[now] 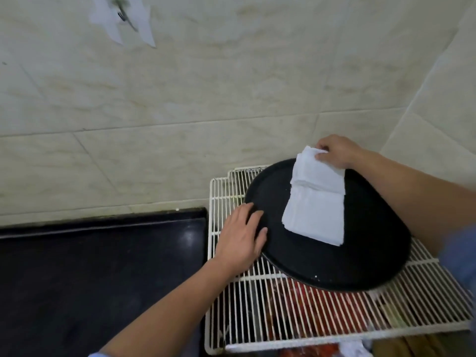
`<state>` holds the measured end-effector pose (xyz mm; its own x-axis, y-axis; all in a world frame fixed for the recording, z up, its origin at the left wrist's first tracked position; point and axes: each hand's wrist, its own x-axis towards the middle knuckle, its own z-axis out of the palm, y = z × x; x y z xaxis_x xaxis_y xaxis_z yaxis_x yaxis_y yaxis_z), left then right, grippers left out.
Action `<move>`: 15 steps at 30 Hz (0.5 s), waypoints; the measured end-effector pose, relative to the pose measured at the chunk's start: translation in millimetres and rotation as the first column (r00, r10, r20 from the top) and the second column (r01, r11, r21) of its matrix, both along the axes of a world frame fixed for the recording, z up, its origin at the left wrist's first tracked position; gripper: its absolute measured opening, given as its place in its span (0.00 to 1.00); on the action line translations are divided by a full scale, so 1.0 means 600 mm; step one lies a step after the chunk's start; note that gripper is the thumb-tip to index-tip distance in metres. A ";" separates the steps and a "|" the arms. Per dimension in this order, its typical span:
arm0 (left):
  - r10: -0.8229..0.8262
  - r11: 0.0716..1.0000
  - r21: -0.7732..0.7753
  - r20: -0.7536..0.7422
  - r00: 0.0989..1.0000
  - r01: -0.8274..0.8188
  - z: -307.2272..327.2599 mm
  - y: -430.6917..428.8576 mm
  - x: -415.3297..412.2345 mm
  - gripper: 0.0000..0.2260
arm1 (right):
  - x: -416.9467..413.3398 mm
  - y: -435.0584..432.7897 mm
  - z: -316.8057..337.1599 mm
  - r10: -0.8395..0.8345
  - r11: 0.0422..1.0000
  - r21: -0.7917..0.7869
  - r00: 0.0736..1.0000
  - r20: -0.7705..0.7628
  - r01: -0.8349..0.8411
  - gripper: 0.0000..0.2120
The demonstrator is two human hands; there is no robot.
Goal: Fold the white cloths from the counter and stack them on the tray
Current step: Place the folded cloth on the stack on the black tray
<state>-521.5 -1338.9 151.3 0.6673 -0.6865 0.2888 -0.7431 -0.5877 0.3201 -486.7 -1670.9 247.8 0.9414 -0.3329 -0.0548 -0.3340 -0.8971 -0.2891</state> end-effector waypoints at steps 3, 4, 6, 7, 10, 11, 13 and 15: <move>-0.004 1.000 0.001 0.000 1.000 0.004 0.000 0.000 0.000 0.21 | -0.002 0.010 -0.026 -0.048 0.998 -0.036 0.997 0.068 0.051 0.15; -0.007 1.000 0.000 0.002 1.000 0.007 0.000 0.001 0.000 0.20 | -0.008 0.019 -0.032 -0.053 0.995 -0.079 0.992 0.117 0.062 0.18; -0.010 1.000 0.000 0.005 1.000 0.010 0.000 0.000 0.000 0.20 | -0.020 0.045 -0.045 -0.015 0.990 -0.133 0.982 0.188 0.041 0.22; -0.012 1.000 0.002 0.006 1.000 0.012 0.000 -0.001 0.000 0.19 | -0.025 0.057 -0.054 0.012 0.991 -0.130 0.983 0.183 0.012 0.24; -0.013 1.000 0.003 0.012 1.000 0.013 0.000 -0.002 0.000 0.19 | -0.032 0.080 -0.089 0.026 0.995 -0.095 0.997 0.078 -0.019 0.29; -0.011 1.000 0.006 0.013 1.000 0.011 0.000 -0.002 0.000 0.19 | -0.031 0.082 -0.099 0.019 0.995 -0.100 0.998 0.066 -0.013 0.29; -0.005 1.000 0.017 0.010 1.000 0.004 0.001 -0.002 -0.001 0.19 | -0.030 0.084 -0.105 0.010 0.993 -0.116 0.997 0.072 -0.001 0.29; -0.006 0.999 0.038 0.008 1.000 0.005 0.004 -0.002 -0.001 0.19 | -0.030 0.087 -0.101 0.012 0.992 -0.127 0.998 0.058 -0.005 0.29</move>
<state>-522.1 -1340.2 153.8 0.6613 -0.7005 0.2683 -0.7488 -0.5952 0.2916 -504.5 -1618.7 187.0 0.9446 -0.3254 0.0424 -0.3120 -0.9306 -0.1913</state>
